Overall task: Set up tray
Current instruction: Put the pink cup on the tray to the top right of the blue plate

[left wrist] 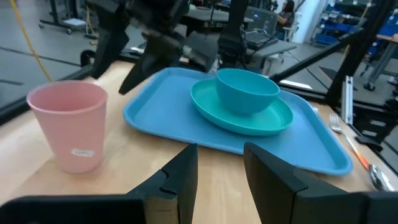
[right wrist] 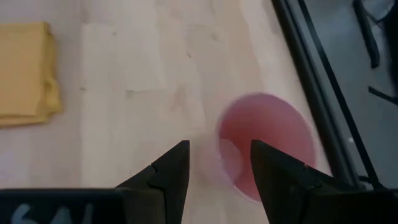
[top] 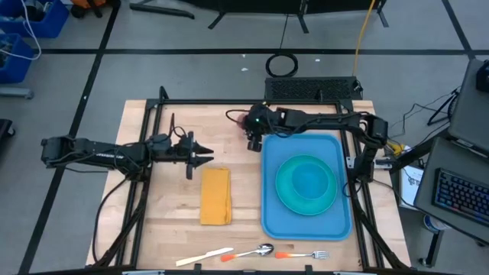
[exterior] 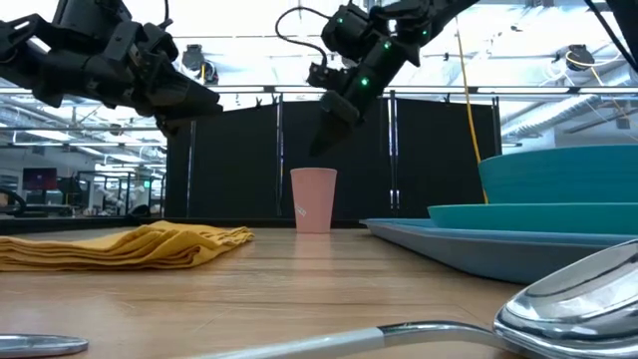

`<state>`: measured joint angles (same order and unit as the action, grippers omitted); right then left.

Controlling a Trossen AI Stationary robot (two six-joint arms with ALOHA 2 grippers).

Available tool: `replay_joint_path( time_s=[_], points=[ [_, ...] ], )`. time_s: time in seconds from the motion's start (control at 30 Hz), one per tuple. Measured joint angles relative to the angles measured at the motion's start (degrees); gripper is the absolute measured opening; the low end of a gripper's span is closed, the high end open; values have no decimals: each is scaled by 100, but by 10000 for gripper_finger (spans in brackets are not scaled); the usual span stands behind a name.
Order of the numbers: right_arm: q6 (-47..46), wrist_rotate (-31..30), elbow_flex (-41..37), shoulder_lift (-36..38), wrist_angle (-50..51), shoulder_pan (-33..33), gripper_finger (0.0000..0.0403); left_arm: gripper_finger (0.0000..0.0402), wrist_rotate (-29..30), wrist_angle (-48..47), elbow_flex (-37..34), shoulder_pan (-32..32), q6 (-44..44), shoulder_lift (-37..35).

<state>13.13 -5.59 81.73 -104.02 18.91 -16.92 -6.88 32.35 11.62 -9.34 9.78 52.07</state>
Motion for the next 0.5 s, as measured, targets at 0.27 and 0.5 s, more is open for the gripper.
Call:
replay_joint_path(
  time_s=[0.27,0.5],
  points=[
    [206,431,-2,1,37,-206,156,134,-1,281,0,-286,-131,0],
    [262,450,-2,-95,0,-206,155,134,-5,285,0,-459,-173,0]
  ],
)
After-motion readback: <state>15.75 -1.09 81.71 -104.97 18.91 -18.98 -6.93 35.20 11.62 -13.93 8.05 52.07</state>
